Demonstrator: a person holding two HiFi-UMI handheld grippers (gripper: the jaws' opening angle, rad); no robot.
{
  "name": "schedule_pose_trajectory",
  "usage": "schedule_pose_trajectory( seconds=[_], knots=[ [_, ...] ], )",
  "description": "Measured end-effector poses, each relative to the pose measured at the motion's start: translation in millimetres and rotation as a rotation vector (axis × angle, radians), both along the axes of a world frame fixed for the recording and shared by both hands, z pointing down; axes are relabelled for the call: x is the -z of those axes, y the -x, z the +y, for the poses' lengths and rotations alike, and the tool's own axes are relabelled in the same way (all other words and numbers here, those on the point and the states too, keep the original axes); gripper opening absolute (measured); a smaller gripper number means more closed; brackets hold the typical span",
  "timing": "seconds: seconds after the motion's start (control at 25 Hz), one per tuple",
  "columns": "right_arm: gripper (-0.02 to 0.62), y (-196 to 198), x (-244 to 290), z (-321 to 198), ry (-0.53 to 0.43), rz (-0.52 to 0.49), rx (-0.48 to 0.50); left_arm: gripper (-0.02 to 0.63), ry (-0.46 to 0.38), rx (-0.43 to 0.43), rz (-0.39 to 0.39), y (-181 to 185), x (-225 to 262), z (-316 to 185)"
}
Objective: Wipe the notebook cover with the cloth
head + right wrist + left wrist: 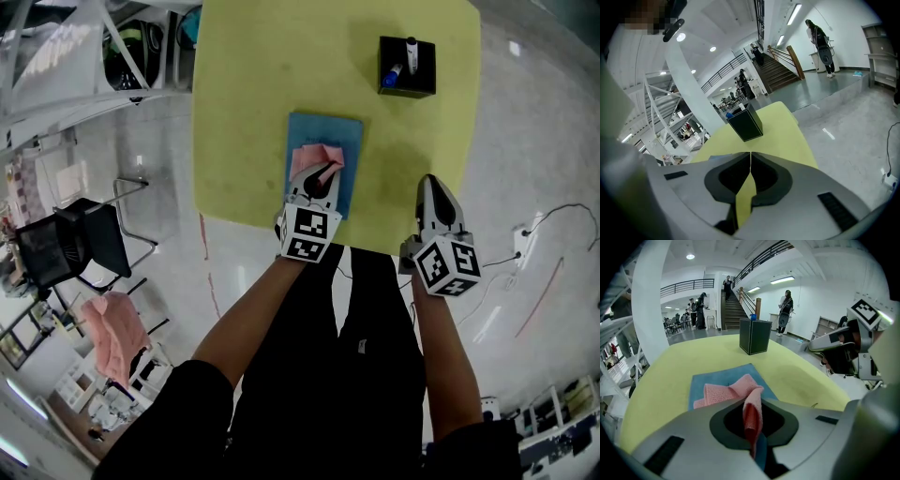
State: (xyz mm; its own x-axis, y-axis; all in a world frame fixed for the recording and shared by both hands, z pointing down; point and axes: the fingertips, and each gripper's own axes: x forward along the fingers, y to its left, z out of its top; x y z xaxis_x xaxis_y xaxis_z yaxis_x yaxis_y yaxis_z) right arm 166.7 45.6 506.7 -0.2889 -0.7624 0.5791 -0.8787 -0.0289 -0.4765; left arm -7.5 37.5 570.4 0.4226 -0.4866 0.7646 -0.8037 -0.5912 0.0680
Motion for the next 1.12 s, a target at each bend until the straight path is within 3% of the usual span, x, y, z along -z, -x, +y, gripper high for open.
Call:
schedule_pose_trajectory(
  seconds=[1.12],
  knots=[
    [0.032, -7.2, -4.5, -4.0, 0.010, -0.015, -0.017, 0.031, 0.078, -0.077, 0.082, -53.3, 3.2, 11.7]
  ],
)
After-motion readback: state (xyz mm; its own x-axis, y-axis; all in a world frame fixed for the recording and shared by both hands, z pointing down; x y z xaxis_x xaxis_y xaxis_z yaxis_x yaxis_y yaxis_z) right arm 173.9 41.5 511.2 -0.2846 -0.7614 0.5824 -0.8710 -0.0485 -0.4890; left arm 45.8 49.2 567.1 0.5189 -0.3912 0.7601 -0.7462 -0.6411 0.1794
